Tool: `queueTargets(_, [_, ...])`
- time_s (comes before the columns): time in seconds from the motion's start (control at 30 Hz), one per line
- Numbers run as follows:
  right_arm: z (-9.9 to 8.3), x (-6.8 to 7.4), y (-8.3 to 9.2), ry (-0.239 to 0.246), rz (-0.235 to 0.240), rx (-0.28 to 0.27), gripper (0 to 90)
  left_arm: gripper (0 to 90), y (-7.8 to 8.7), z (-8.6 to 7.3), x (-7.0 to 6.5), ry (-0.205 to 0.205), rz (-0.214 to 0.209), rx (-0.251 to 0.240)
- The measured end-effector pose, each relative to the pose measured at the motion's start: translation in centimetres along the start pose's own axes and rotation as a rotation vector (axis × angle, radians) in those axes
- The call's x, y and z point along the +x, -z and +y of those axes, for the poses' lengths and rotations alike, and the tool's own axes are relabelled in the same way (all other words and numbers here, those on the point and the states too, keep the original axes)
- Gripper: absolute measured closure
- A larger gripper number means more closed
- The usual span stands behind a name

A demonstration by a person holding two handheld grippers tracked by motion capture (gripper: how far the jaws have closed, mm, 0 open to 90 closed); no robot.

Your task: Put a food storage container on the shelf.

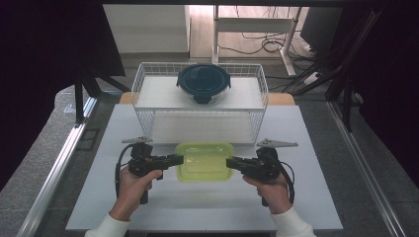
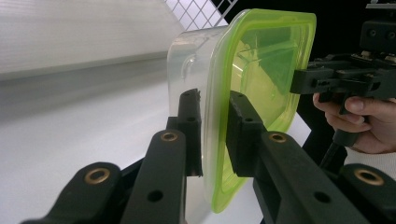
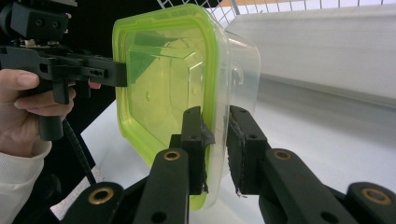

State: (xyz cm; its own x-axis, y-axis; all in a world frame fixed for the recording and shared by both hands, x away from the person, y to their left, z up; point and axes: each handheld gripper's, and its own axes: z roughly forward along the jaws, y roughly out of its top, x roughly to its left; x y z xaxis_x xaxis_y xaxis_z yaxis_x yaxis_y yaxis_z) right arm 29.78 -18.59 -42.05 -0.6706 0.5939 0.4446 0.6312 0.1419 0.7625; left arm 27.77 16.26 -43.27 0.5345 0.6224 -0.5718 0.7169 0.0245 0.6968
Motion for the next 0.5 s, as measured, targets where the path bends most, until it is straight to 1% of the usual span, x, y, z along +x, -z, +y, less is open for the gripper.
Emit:
queueTargets(0.13, [0.2,0.1,0.0,0.006,0.004,-0.002,76.9,77.8,0.2,0.1,-0.1,-0.001,0.004,-0.003])
queueTargets(0.2, [0.3,0.2,0.0,0.011,0.002,-0.001,76.9,77.7,0.4,0.3,-0.2,-0.01,0.007,-0.003])
queueTargets(0.23, [0.4,0.3,0.0,0.018,-0.002,0.001,76.9,77.7,0.5,0.4,-0.2,-0.013,0.006,-0.003])
queueTargets(0.4, [1.1,0.6,0.2,0.025,0.01,-0.014,76.8,77.7,0.8,1.1,-0.3,-0.007,-0.008,-0.013])
queueTargets(0.5, [1.7,0.8,0.4,0.035,0.01,-0.021,76.8,77.8,1.1,1.6,-0.4,-0.015,-0.009,-0.018])
